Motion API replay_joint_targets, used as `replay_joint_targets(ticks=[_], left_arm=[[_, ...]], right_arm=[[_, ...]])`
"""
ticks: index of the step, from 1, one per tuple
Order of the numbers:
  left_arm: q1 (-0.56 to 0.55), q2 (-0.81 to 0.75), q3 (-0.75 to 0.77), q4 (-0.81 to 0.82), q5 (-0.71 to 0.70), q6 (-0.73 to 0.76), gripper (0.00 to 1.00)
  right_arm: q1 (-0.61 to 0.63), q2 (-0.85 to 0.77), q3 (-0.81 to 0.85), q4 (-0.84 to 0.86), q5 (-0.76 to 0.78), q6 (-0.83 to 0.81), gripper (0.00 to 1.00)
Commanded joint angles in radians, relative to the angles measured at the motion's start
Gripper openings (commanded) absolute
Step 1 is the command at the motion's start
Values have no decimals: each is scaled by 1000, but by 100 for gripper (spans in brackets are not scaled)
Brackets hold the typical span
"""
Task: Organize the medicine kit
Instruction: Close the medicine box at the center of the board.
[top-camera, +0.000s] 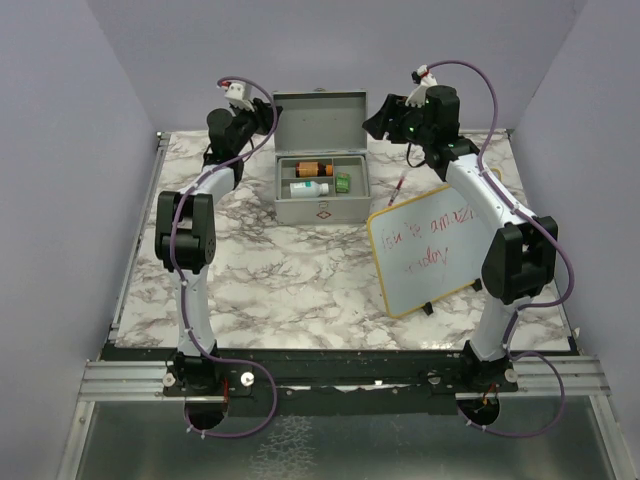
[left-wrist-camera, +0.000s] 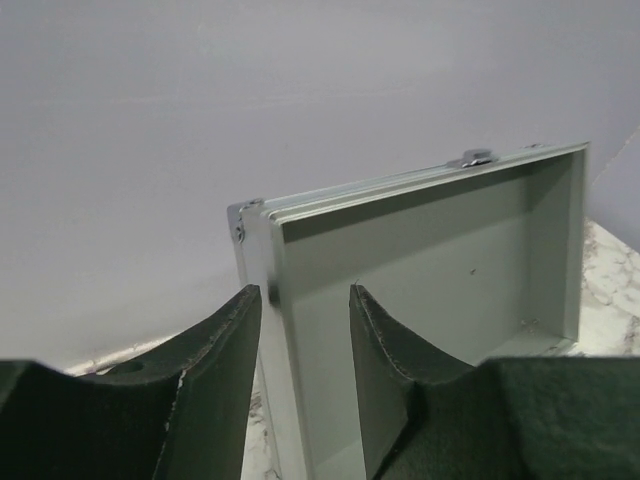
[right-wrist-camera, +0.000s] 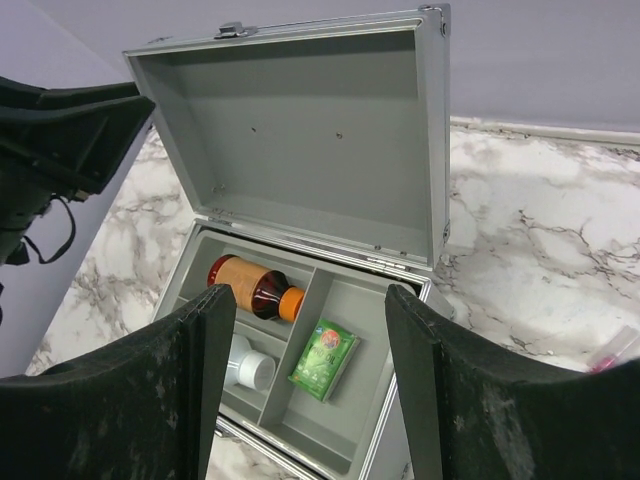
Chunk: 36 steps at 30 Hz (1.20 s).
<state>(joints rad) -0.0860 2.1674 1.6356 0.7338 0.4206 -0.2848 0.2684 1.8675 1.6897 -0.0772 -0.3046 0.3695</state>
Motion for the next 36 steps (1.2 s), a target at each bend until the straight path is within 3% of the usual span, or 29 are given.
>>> replay_joint_targets(ticks=[1, 5, 9, 14, 17, 23, 32, 36], left_arm=[[-3, 62, 59, -13, -66, 40, 39], [-7, 65, 70, -13, -46, 72, 11], [-11, 3, 32, -7, -4, 106, 0], [-12, -86, -22, 6, 31, 160, 0], [-6, -114, -66, 46, 80, 180, 0], [18, -144, -289, 508, 105, 63, 0], [27, -120, -327, 727, 154, -50, 0], [33, -103, -331, 757, 166, -72, 0]], right_arm=[[0, -17, 13, -11, 12, 2, 67], [0, -6, 13, -10, -6, 6, 67], [0, -15, -12, 4, 1, 10, 67], [0, -76, -111, 145, 46, 98, 67], [0, -62, -86, 147, 16, 131, 67], [0, -43, -43, 148, -35, 158, 68], [-7, -17, 6, 232, -204, 110, 99], [-7, 31, 64, 220, -248, 111, 100]])
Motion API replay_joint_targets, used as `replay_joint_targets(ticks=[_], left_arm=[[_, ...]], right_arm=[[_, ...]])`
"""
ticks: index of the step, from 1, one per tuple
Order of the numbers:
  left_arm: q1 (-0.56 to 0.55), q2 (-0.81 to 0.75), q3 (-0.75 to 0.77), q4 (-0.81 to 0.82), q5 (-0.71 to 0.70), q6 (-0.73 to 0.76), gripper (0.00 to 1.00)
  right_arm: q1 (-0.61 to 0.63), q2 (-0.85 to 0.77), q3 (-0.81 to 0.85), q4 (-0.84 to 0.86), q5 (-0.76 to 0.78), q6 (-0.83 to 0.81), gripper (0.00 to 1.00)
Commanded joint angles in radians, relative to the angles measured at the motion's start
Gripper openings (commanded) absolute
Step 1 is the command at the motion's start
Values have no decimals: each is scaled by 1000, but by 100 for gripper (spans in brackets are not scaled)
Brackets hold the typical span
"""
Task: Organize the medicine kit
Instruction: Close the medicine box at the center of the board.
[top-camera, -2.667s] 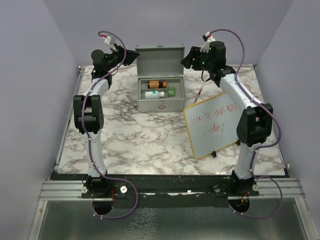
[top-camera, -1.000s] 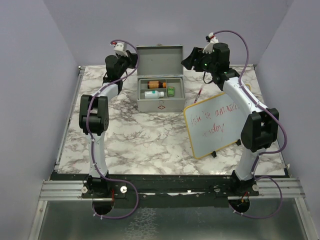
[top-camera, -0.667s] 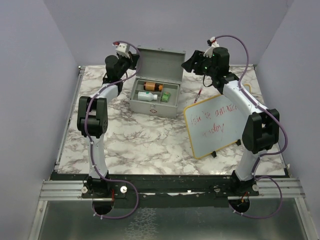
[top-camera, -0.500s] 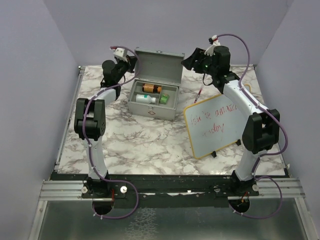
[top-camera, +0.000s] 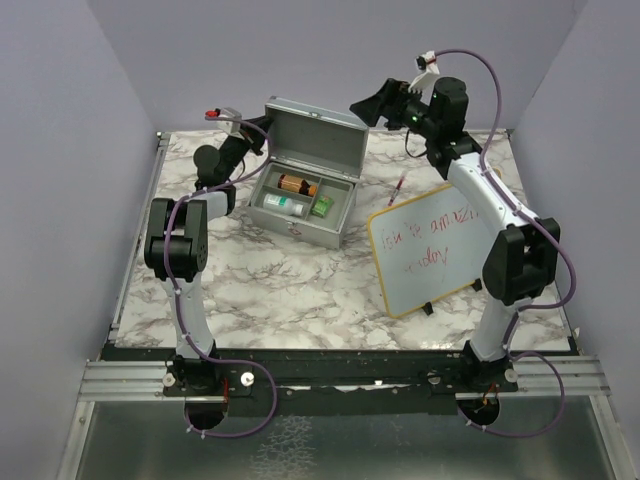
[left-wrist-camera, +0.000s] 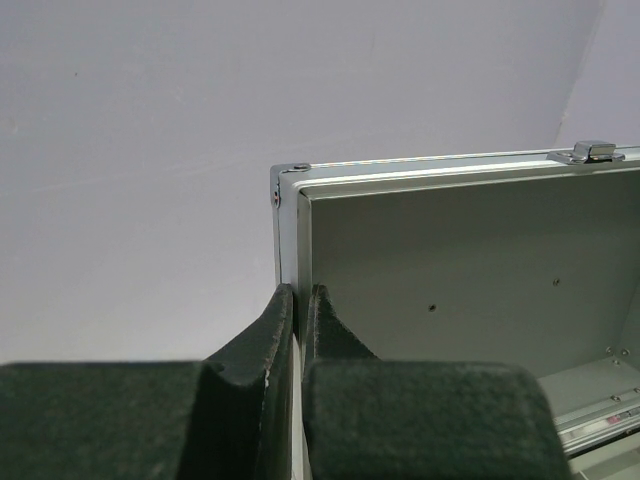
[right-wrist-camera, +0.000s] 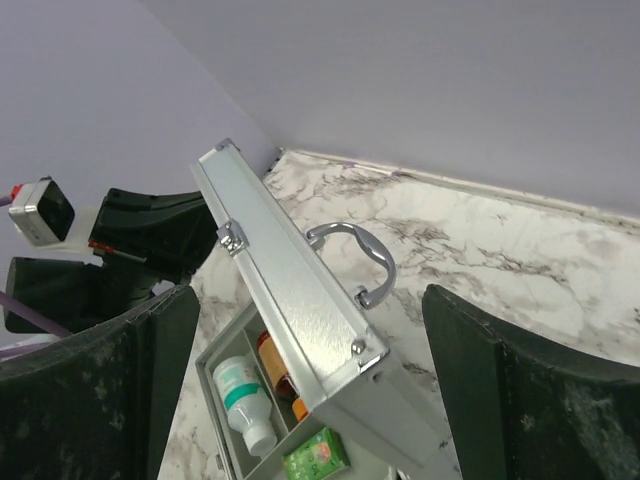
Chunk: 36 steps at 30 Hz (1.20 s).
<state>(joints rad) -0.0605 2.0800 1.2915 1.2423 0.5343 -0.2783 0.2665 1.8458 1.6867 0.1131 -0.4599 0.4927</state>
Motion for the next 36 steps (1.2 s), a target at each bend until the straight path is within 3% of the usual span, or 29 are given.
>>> replay_joint_targets(ticks=[1, 18, 23, 29, 36], left_arm=[[8, -13, 10, 254, 53, -81, 0], [11, 26, -11, 199, 59, -31, 0], [12, 29, -35, 177, 52, -8, 9], [22, -36, -88, 134, 47, -16, 40], [31, -200, -189, -31, -71, -12, 43]], right_arm=[[-5, 68, 87, 12, -99, -15, 100], [-5, 194, 178, -58, -295, 5, 87], [-4, 208, 165, -28, -341, 36, 84], [-4, 200, 155, -42, -350, 29, 82], [-4, 183, 167, -67, -367, 18, 82]])
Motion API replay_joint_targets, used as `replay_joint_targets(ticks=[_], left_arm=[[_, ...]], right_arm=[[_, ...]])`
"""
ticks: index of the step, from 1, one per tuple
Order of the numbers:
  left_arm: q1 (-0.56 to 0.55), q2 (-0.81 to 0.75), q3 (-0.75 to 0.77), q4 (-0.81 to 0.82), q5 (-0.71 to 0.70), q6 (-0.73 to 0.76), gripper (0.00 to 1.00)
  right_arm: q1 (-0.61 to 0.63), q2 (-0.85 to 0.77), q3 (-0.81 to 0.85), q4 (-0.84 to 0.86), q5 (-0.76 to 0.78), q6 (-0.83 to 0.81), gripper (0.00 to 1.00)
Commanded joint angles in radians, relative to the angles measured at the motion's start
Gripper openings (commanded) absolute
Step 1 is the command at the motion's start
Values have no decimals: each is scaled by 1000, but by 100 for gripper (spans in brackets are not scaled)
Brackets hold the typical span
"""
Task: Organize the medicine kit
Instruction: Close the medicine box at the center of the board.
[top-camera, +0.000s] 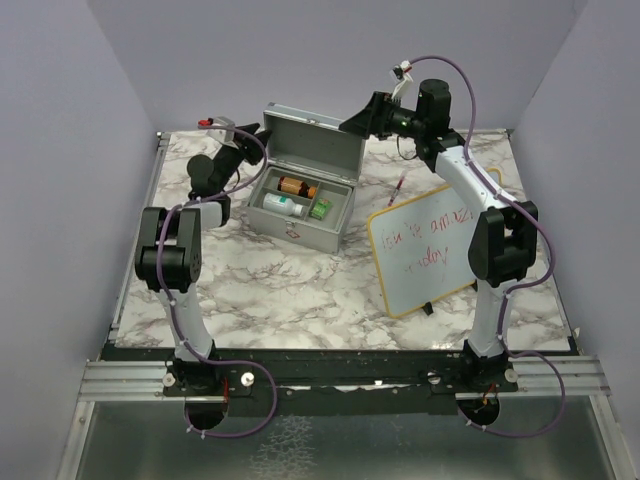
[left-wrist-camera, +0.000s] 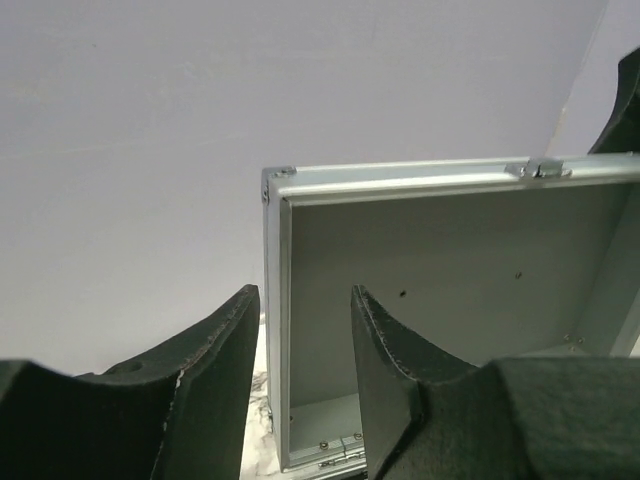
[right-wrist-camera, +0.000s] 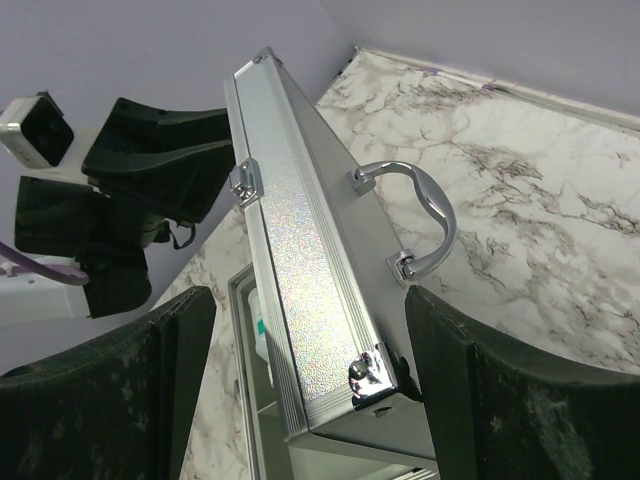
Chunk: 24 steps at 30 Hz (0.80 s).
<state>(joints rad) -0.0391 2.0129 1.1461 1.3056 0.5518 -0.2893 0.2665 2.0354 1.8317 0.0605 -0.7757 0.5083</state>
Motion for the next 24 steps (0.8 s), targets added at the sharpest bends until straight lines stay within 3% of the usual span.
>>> replay_joint_targets(ticks=[1, 7, 14, 19, 24], left_arm=[[11, -165, -65, -131, -123, -13, 43], [30, -365, -150, -435, -269, -54, 51], [52, -522, -51, -971, -364, -76, 56], [61, -500, 95, -1333, -292, -33, 62], [62, -523, 62, -1422, -380, -126, 67]], right_arm=[[-4, -9, 23, -19, -58, 3, 81], [-1, -61, -50, -7, -87, 12, 77], [19, -126, -136, -3, -87, 2, 76], [42, -162, -185, 1, -88, -14, 76], [51, -178, -162, -30, -73, 8, 79]])
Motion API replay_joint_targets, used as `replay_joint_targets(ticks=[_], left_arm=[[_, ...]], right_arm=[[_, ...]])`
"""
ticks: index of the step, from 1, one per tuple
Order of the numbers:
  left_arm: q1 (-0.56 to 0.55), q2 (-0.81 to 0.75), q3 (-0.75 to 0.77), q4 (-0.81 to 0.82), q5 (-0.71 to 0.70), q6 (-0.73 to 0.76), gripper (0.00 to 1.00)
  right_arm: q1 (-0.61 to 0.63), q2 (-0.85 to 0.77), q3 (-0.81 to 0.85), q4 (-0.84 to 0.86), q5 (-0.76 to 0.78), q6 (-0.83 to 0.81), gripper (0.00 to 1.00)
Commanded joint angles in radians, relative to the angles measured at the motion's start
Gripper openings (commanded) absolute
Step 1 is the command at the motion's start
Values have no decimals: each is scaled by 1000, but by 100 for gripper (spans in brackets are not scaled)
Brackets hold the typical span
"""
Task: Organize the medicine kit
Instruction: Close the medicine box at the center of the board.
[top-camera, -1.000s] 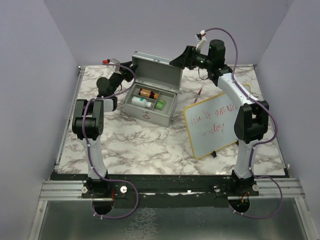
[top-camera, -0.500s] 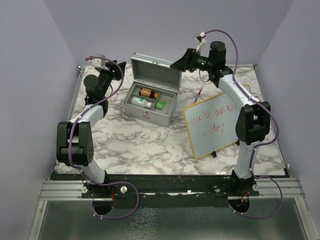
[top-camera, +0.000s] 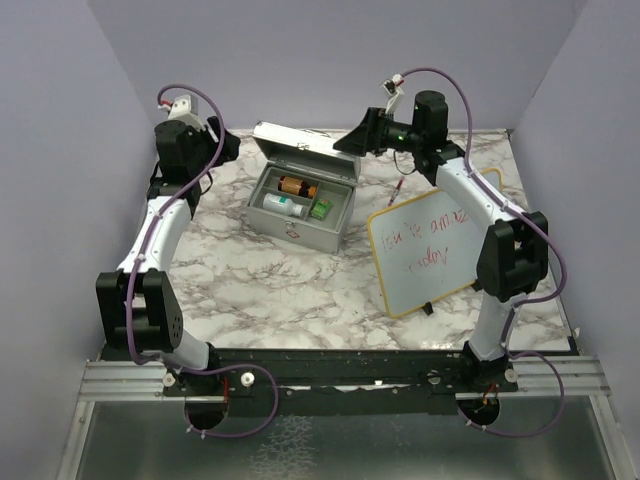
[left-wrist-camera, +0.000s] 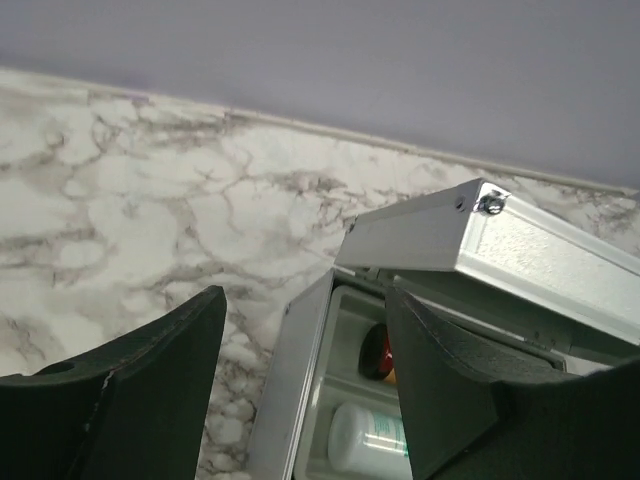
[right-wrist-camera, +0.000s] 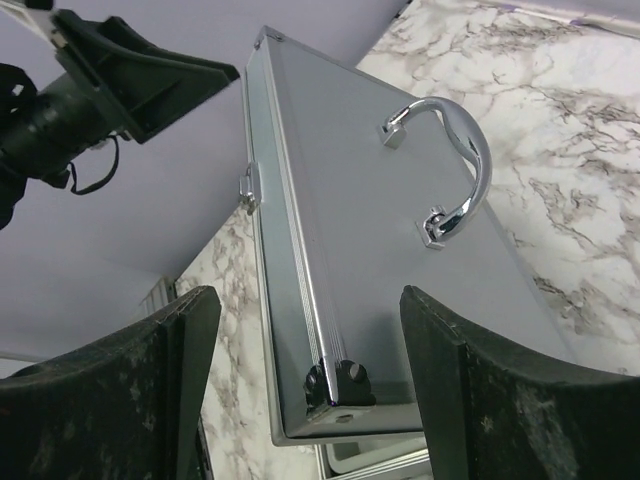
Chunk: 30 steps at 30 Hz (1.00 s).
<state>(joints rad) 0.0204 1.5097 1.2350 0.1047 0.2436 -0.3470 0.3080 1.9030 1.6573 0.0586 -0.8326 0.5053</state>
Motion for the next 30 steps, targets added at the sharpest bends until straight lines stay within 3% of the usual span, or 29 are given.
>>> replay_joint_targets(ticks=[1, 7, 12, 16, 19, 30], left_arm=[[3, -34, -40, -224, -96, -95, 67], [5, -122, -157, -195, -195, -251, 68], [8, -85, -89, -310, -259, -274, 71], [9, -92, -86, -326, -158, -247, 72], [7, -127, -138, -319, -159, -248, 70], [-3, -216, -303, -309, -26, -232, 70]], right_arm=[[10, -51, 21, -43, -12, 4, 79], [10, -97, 9, -121, 63, -36, 80], [18, -110, 9, -171, 95, -54, 80], [32, -127, 21, -246, 168, -96, 83], [42, -139, 27, -297, 229, -113, 99], [158, -189, 48, -435, 464, -208, 99]])
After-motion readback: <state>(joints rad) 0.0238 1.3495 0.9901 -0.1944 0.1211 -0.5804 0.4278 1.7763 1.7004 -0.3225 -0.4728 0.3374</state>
